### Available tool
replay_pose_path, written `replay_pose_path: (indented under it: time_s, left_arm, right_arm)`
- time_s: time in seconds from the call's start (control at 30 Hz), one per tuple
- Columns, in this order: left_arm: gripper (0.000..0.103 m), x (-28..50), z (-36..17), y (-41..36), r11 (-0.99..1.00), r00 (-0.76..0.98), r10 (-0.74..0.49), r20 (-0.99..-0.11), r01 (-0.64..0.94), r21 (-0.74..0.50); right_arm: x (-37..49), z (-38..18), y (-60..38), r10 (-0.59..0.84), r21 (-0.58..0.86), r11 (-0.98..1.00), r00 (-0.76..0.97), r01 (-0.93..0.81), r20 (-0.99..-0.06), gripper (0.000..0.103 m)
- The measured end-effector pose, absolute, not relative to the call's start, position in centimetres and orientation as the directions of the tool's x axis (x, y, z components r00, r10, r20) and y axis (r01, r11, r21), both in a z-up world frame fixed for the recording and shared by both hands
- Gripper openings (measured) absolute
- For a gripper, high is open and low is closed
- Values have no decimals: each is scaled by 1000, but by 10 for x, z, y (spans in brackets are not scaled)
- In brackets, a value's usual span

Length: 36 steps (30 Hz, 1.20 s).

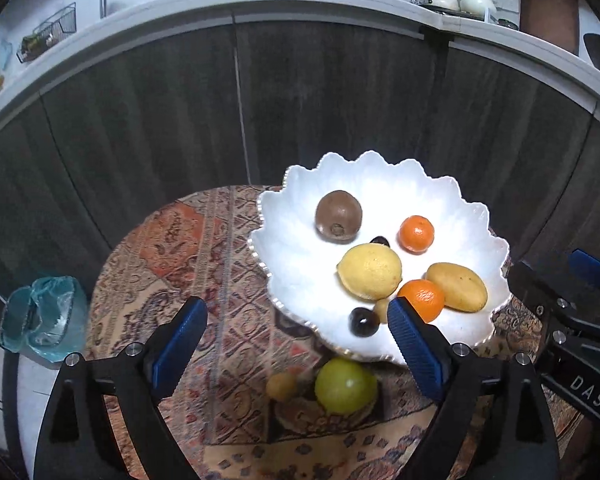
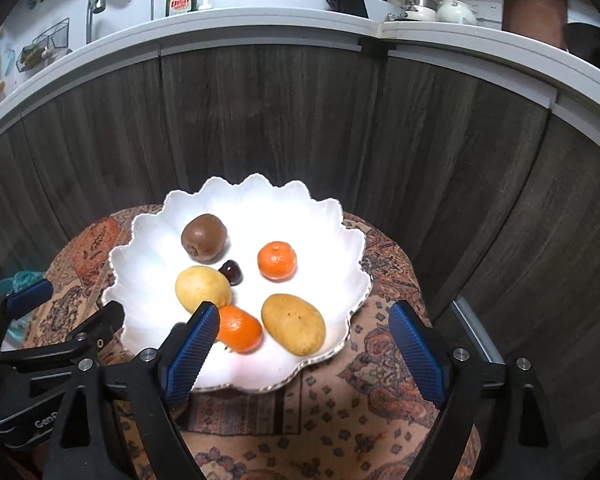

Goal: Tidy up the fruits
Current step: 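Withdraw both tools toward the small round fruit and green apple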

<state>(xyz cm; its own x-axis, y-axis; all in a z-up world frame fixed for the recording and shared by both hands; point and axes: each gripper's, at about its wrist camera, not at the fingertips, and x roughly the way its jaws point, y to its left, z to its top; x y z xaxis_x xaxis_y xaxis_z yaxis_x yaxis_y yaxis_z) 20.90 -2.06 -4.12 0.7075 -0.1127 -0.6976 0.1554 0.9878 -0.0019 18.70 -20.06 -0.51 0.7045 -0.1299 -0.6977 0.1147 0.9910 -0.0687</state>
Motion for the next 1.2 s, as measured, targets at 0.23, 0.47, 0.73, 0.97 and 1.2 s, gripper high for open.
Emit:
replay_pose_path:
  time_s: [0.23, 0.47, 0.73, 0.97, 1.2]
  left_arm:
    - [94, 188, -39, 0, 990, 716, -84, -693, 136, 21]
    - [94, 172, -51, 14, 992, 699, -79, -710, 127, 15]
    - [93, 166, -76, 16, 992, 669, -72, -740, 128, 19]
    - [86, 177, -103, 9, 987, 625, -75, -777, 156, 30]
    - [72, 196, -124, 1, 984, 593, -100, -799, 177, 8]
  right_arm:
    - [168, -1, -187, -130, -62, 991, 704, 121, -698, 88]
    - [151, -4, -169, -131, -82, 991, 697, 104, -705, 88]
    - [139, -20, -160, -132, -77, 991, 676, 111, -725, 88]
    - [142, -44, -160, -134, -79, 990, 631, 115, -764, 88]
    - [149, -63, -163, -135, -65, 988, 600, 138, -788, 88]
